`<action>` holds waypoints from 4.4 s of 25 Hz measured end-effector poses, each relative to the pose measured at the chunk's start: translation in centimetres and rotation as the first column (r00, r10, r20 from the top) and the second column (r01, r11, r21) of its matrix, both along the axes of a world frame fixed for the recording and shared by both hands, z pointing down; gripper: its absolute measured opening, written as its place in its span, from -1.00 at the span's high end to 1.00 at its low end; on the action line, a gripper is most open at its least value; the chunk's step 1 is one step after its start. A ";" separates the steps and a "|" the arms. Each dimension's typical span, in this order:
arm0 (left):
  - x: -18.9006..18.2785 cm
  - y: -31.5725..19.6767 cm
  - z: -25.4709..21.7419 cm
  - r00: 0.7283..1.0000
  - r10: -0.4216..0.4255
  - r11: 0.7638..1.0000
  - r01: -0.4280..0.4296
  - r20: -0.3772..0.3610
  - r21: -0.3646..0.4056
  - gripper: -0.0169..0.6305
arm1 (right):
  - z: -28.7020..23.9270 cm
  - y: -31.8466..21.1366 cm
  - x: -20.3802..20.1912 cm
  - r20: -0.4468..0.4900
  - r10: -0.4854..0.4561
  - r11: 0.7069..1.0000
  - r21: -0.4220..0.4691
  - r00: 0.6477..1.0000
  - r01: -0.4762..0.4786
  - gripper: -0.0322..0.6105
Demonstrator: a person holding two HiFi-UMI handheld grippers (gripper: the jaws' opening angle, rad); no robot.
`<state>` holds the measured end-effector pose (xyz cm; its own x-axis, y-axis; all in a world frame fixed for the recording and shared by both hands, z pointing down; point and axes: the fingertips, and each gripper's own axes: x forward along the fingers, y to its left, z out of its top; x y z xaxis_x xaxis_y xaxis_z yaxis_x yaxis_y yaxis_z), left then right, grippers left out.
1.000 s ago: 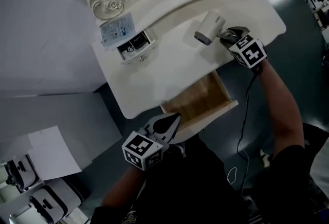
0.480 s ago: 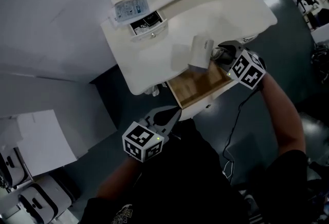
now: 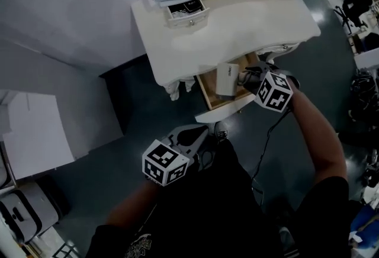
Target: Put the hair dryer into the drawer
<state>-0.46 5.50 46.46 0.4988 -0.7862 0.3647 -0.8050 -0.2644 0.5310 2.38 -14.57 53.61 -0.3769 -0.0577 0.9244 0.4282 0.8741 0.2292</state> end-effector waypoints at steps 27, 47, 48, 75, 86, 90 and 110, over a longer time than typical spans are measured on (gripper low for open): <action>6.3 -1.7 5.7 0.918 -0.397 0.906 0.394 0.013 -0.158 0.94 | 17.6 -1.8 -1.9 -0.111 -0.390 0.914 -0.165 0.914 0.370 0.19; 5.3 -1.7 7.8 0.893 -0.451 0.868 0.440 0.008 -0.231 0.94 | 22.8 -1.5 -3.1 -0.115 -0.420 0.892 -0.233 0.900 0.387 0.19; 5.3 -1.7 8.0 0.894 -0.448 0.868 0.438 0.009 -0.234 0.94 | 23.0 -1.5 -3.1 -0.117 -0.424 0.891 -0.231 0.898 0.390 0.19; 2.3 -3.3 -1.1 0.973 -0.221 0.975 0.220 0.062 0.022 0.94 | -4.2 -5.6 3.0 0.461 0.620 0.768 -0.523 0.636 -0.370 0.81; 1.2 -1.0 -7.4 0.998 -0.044 0.985 0.038 0.034 0.168 0.94 | -17.7 5.8 9.2 0.476 0.879 0.442 -0.799 0.020 -0.408 0.81; 1.2 1.2 -7.5 1.000 0.028 0.985 -0.030 0.014 0.168 0.94 | -17.7 11.4 8.6 0.462 0.887 0.416 -0.812 -0.016 -0.410 0.81; 2.3 6.6 -6.7 0.988 0.154 0.977 -0.151 -0.014 0.150 0.94 | -14.6 23.5 5.3 0.406 0.913 0.372 -0.814 0.020 -0.447 0.81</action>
